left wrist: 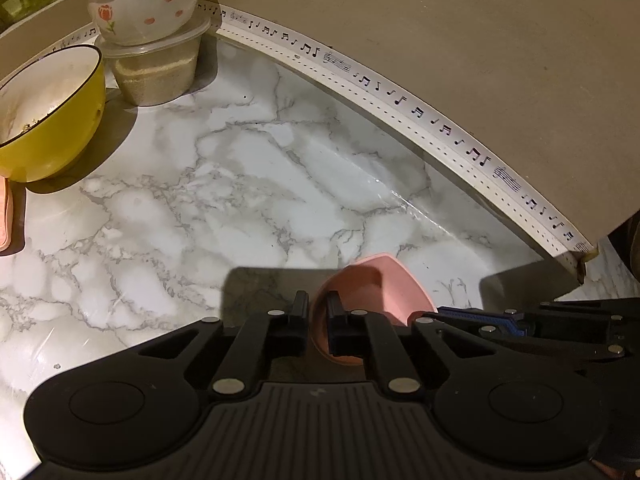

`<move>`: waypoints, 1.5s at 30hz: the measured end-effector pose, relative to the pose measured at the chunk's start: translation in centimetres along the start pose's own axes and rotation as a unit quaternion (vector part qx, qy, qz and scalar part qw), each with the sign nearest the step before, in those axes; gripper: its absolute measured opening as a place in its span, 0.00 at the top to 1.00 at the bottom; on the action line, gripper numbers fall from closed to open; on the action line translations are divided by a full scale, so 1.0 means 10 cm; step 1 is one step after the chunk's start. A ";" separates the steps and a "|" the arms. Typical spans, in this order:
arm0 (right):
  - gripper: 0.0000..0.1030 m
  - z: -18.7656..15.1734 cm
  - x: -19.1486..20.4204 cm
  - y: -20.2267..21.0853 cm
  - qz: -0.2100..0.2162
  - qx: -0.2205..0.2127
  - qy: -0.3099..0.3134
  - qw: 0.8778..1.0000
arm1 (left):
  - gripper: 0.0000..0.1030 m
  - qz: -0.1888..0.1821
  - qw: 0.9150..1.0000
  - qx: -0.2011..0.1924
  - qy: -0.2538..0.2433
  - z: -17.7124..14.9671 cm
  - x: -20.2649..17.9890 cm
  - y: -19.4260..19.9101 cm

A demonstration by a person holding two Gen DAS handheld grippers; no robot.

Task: Organize plates and bowls
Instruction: 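Close both tools on the rim of the pink heart dish, then lift the pink heart dish and carry it over the pink bowl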

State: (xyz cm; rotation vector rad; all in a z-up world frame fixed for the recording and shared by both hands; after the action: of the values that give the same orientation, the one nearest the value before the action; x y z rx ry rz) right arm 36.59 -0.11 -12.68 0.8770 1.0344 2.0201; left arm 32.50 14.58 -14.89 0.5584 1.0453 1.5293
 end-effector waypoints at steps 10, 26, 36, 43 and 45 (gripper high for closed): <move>0.96 -0.05 0.03 0.29 0.011 0.004 0.008 1.000 | 0.92 -0.020 1.000 0.000 -0.005 -0.07 -0.12 0.29; 0.96 -0.22 0.14 1.01 0.015 -0.025 0.007 1.000 | 0.92 -0.040 0.999 -0.027 -0.022 -0.24 -0.41 1.03; 0.96 -0.49 0.25 1.37 0.008 -0.033 0.004 0.999 | 0.92 -0.057 0.996 -0.040 -0.047 -0.46 -0.57 1.43; 0.96 -0.70 0.29 1.57 0.007 -0.038 -0.003 0.999 | 0.92 -0.068 0.995 -0.040 -0.059 -0.65 -0.65 1.63; 0.96 -0.76 0.30 1.61 0.006 -0.038 -0.004 0.999 | 0.92 -0.070 0.995 -0.038 -0.064 -0.71 -0.67 1.66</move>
State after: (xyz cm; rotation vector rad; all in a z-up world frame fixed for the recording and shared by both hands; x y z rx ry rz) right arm 24.56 -7.68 -1.62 0.8529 0.9428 2.0499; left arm 19.57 6.65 -3.00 0.5124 0.9065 1.3861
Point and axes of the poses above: each gripper's, at about its wrist camera, not at the fingertips, and y roughly against the way its jaws point, x to its left, z to its top, the point moved 5 cm from there along -y, roughly the way its jaws point, and after that the axes turned 1 degree about z, right-handed, at the moved point
